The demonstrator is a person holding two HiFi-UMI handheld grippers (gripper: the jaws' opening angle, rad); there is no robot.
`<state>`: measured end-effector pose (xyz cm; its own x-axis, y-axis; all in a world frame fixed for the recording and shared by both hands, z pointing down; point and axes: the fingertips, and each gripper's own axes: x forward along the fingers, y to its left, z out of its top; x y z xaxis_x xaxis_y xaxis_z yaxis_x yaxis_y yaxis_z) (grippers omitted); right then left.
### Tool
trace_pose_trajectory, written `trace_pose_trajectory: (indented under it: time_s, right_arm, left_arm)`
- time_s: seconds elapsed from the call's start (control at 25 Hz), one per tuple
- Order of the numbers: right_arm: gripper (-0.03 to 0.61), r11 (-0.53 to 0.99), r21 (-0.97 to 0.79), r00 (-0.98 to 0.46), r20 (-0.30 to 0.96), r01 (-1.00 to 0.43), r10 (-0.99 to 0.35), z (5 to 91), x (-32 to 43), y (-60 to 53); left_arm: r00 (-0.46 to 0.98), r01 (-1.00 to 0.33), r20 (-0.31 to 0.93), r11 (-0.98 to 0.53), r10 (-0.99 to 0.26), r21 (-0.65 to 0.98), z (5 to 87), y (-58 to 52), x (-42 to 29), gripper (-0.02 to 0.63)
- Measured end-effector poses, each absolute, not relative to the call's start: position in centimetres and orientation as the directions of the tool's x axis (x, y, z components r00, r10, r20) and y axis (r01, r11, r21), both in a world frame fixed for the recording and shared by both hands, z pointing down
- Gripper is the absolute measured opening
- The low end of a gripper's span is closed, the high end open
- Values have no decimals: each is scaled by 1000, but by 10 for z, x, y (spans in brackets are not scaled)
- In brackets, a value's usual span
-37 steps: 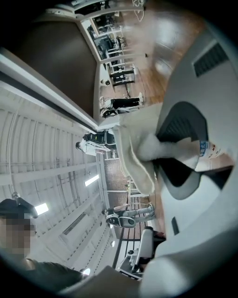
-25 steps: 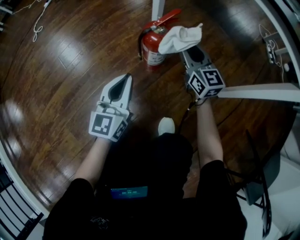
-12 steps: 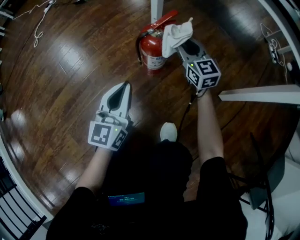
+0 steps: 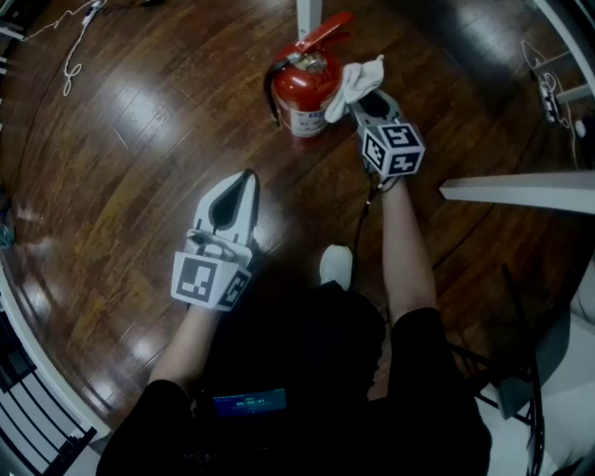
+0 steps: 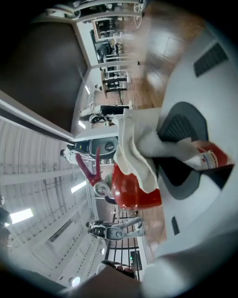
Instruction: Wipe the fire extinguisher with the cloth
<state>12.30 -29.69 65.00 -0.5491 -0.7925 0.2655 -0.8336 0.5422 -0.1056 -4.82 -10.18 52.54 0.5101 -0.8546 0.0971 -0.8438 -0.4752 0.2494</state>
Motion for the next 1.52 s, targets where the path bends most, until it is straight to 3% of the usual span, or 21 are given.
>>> trace_pose_trajectory:
  time_s: [0.4,0.92,1.08,1.52]
  right_arm:
    - [103,411,-184,-450,406,-893,-796,757,128,-301]
    - [103,419,-145,-428,534,-896,-729,810,126,-281]
    - [104,397,-148,-416,481,-906,-772,783,137,-284]
    - [110,426,-178,-454,164,-887,-876,626,161,-276]
  left_arm:
    - [524,-834,87,-489,-847,256,523,-97,-45,2]
    - [506,-841,98,-465,-857,275,534,-90,-54,2]
    - [511,-840,97,-473,-854,267,531,-90,-56,2]
    - [537,-822,79,-501,-840,271,521,-78,-51,2]
